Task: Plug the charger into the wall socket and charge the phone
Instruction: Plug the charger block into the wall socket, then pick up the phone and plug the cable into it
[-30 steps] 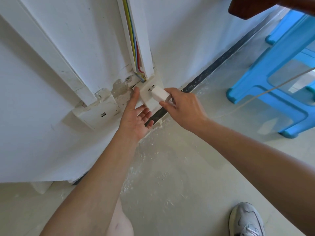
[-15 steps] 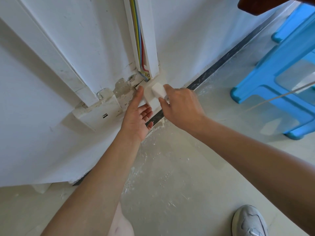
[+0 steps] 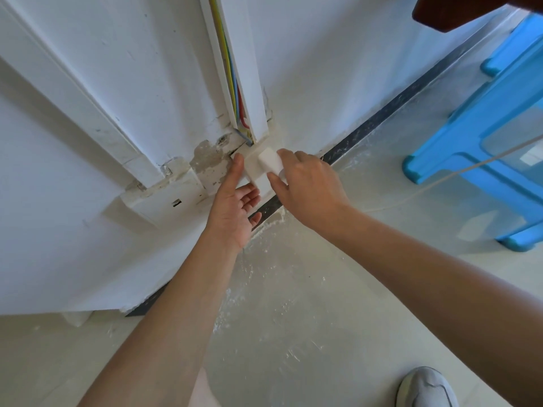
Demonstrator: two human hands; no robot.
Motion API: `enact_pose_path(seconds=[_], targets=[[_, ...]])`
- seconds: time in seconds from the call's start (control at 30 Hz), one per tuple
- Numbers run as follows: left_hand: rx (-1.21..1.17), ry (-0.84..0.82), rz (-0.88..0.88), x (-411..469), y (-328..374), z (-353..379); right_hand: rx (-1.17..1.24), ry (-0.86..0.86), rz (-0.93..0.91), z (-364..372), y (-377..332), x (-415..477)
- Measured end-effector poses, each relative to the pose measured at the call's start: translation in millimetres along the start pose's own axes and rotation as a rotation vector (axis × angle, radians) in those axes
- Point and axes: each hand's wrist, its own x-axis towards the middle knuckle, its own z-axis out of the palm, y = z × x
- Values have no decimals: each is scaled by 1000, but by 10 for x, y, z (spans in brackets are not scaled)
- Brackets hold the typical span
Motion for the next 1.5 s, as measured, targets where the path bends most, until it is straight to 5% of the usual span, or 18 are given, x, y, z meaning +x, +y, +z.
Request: enact_pose_path(seconds=[0.13,0.33,0.5,0.7,1.0,1.17,1.5], targets=[[118,56,-47,-226,108,103,195,-127,124,-269,99,-93],[426,291,-102,-928,385,376,125,-225,293,-1004,31,-533],[1292,250,282,-2024,765,409,58,-247,317,-2042,-136,-967],[1638,76,537,-3679,1970,1135,-5,-202,443,-4201,-504,-1178],[1753,-124,915,-4979,3329,3103,-67,112,654,-6793,-120,-1567],[1748,-172,965,-5098,3112,4035,-6,128,761,-7268,618,-1972],[1868,-192,761,-4852,2209,6180,151,39,875,-8207,2794,-2524]])
